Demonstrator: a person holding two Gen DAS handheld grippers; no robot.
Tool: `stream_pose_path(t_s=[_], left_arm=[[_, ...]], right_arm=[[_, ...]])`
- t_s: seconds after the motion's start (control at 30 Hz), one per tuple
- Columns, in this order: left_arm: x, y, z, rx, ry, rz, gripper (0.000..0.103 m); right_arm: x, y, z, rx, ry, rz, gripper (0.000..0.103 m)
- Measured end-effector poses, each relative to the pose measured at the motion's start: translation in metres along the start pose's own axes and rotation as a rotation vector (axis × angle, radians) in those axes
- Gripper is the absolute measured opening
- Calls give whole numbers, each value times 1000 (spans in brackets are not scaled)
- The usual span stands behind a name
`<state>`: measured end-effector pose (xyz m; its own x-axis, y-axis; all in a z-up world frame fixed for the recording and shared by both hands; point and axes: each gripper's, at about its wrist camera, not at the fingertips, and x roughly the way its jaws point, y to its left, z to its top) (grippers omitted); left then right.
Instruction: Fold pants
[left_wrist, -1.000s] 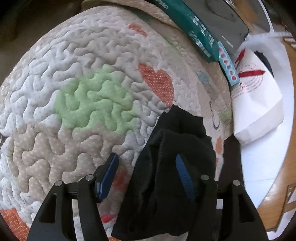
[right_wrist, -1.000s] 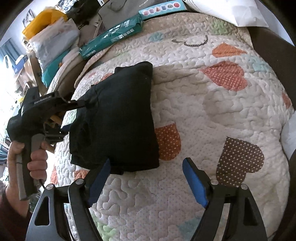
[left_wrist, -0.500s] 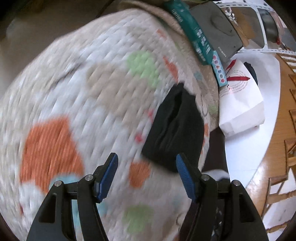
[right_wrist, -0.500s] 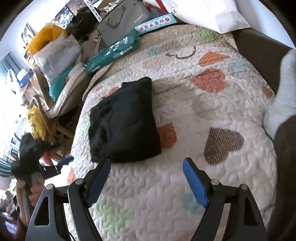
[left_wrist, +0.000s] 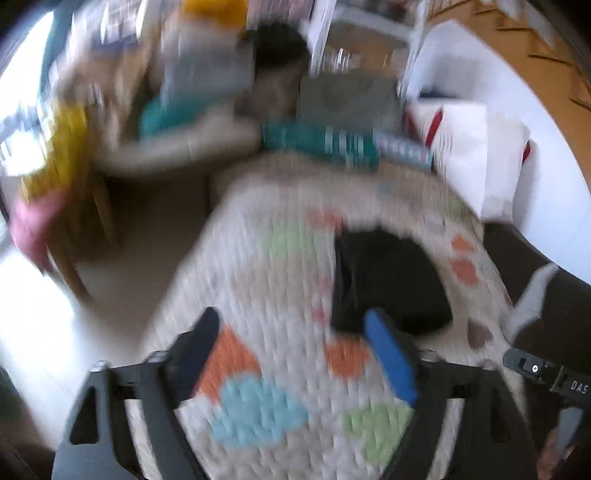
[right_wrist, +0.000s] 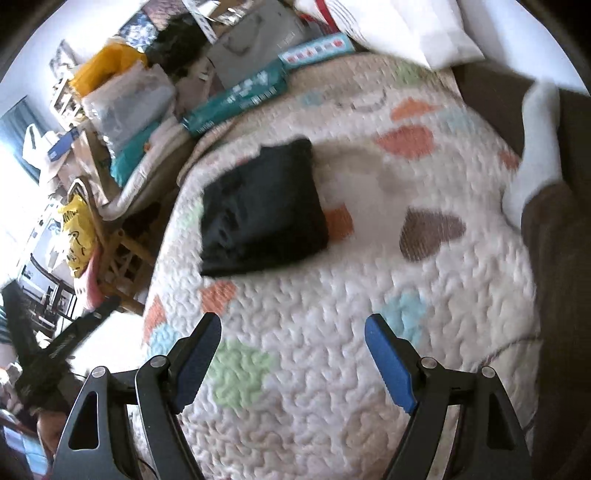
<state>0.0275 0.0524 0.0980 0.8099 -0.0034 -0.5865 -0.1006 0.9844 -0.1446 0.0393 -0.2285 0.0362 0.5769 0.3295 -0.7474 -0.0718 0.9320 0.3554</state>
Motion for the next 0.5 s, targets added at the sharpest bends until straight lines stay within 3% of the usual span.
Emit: stream_pose_path(t_s=[0.1,0.2,0.27,0.33,0.4,0.5], left_arm=[[-26,-13,24,20,-219,82,103],[-30,-23,43,6,-340,100,103],[-21,-25,53,1,-317,59,103],[0,-24,61,0,-220,5,103],[24,-21,63,-8,-116,7,103],[53,-11,55,-34,-22,26,103]], right_arm=[[-10,17,18,-58,-41,-18,85],[-14,33,43,-103,-84,-51,85],[-12,38,57,-104,-99,-59,86],[-6,41,69,-112,-110,-71,86],[4,43,74,-122,-123,-93,86],[22,40,69,-132,-121,-115,86]])
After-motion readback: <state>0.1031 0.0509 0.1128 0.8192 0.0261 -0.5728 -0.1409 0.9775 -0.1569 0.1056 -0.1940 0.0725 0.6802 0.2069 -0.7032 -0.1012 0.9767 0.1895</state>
